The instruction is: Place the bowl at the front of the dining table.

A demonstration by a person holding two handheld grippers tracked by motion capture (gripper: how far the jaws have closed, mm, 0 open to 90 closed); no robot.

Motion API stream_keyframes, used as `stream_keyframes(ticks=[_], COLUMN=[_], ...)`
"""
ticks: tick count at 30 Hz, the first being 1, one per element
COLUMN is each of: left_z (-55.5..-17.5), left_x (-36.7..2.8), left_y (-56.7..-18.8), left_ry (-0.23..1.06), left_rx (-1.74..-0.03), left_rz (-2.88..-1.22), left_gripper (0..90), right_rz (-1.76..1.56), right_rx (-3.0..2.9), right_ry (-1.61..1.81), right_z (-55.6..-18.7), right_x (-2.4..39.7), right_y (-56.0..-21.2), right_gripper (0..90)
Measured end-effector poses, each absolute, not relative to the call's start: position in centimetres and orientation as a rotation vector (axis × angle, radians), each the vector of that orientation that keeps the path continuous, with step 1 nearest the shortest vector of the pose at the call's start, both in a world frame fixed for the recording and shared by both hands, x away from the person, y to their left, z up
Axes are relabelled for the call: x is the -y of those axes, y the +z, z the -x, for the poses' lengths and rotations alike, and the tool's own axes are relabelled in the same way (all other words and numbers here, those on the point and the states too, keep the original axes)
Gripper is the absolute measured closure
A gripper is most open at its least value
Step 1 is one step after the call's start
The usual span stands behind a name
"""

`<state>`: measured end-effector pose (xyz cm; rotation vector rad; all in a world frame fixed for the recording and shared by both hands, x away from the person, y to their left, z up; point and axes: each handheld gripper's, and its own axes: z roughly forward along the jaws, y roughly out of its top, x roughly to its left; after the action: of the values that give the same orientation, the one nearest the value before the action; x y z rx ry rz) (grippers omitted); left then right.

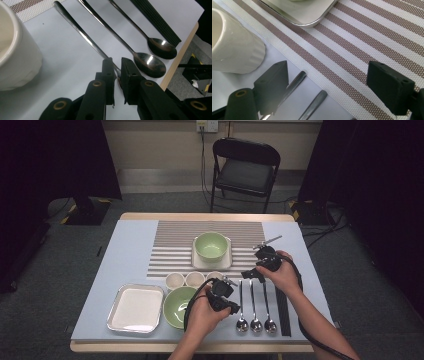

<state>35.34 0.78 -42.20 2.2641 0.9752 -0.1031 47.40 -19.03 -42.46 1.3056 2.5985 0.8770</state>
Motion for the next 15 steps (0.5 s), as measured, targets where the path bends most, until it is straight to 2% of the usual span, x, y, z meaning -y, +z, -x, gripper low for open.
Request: stream_keyframes(ticks=[15], left_z=[-35.08], left_x=[-0.23], left_y=[-42.76], left_ry=[-0.105], left_rx=[-0.985], left_rz=[-2.272], left_gripper=[85.8], right_rz=[-1.309], right_rx=[-2.609], right_ry=[0.864], right_z=[-47.40], right_x=[19.03], right_y=[-42.87], right_gripper=[17.6])
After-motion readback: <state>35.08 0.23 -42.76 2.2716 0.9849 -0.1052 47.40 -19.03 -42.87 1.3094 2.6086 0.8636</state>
